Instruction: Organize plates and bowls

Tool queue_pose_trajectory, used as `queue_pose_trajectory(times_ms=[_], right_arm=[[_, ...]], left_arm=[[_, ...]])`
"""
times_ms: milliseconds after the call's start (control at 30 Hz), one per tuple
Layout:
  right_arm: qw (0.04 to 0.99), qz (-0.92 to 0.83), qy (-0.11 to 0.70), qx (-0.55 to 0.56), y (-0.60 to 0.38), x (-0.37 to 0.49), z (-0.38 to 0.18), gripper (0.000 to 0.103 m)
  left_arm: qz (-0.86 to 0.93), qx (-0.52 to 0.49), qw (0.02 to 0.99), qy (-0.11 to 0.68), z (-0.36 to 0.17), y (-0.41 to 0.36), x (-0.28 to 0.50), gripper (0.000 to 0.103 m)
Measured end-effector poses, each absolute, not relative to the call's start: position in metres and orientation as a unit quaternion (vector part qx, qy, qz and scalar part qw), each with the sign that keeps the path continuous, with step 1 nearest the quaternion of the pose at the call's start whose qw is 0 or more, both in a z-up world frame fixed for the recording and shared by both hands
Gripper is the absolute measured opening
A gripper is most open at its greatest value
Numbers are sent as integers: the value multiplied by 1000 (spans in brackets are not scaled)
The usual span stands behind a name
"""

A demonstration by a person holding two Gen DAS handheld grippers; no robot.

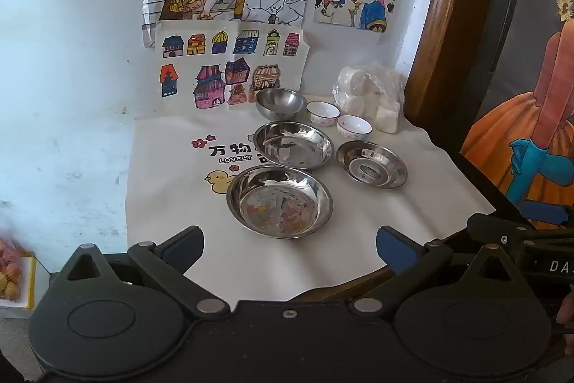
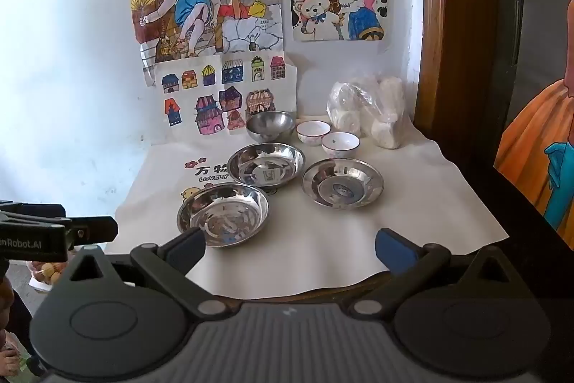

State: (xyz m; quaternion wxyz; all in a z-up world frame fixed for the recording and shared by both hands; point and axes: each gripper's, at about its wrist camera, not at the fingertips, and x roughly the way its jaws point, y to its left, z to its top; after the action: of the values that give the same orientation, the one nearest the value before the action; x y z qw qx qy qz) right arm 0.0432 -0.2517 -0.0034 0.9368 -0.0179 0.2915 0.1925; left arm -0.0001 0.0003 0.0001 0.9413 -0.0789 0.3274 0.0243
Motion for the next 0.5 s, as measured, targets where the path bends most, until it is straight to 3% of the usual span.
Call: queue_pose_trajectory(times_ms=[500], right_arm=[[937,191,290,-18,-252,44,-4,103]], left_arm=[[25,-80,940,330,0,0,0,102]])
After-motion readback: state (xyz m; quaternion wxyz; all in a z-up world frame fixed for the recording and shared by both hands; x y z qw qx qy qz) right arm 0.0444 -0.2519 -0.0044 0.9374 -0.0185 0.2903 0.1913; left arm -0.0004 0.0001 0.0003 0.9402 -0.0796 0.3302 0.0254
